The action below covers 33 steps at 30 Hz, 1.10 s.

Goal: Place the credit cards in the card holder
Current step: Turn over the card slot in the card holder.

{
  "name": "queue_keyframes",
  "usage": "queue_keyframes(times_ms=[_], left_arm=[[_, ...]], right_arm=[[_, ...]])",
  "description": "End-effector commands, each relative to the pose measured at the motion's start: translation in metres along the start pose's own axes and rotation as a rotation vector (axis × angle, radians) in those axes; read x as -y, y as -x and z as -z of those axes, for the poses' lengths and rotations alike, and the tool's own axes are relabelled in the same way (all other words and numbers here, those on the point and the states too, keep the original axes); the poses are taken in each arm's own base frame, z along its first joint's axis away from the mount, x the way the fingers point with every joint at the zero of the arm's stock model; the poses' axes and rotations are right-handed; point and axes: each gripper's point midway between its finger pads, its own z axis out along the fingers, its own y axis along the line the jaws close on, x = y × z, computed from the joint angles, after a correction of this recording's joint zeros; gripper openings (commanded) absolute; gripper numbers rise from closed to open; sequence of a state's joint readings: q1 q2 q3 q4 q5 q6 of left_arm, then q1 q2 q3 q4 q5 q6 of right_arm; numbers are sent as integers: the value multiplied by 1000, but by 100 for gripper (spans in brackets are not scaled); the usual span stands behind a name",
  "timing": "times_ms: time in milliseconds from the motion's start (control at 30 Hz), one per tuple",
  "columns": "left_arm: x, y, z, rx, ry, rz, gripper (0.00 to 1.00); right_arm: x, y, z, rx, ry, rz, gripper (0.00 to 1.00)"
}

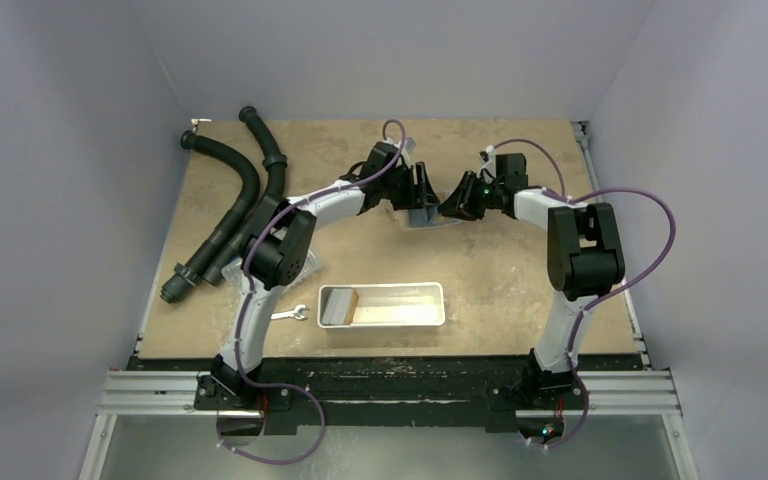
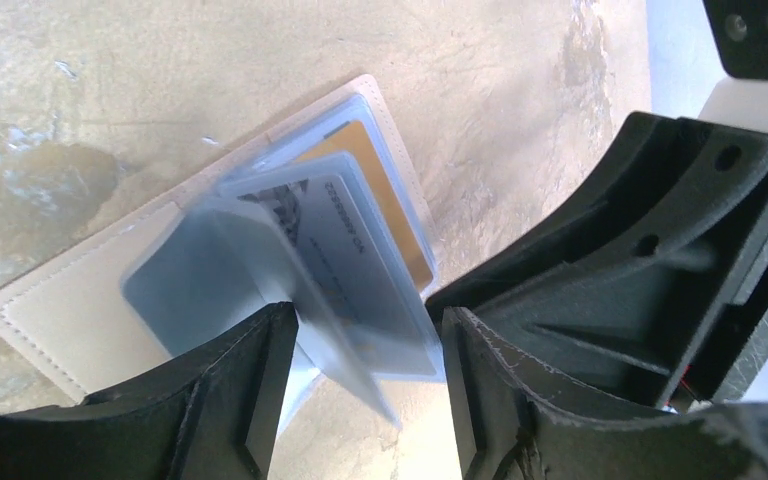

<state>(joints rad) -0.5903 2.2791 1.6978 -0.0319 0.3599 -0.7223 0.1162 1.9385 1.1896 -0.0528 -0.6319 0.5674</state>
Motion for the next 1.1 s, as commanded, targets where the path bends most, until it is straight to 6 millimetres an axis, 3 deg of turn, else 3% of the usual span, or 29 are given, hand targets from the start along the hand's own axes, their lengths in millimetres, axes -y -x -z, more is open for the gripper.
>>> queue_keyframes(times_ms=[0,400,633,1067], left_arm=[[18,25,13,64,-49,-7,60],[22,40,16,89,-77,4,61],[22,39,15,86,-82,8,62],[22,38,14,81,-84,8,62]], right_arm=[[-49,12,18,37,167,100,32],[-55,10,21,36,195,108,37],[-54,6,9,11,198,120,45],[-54,3,-8,-9,193,117,39]])
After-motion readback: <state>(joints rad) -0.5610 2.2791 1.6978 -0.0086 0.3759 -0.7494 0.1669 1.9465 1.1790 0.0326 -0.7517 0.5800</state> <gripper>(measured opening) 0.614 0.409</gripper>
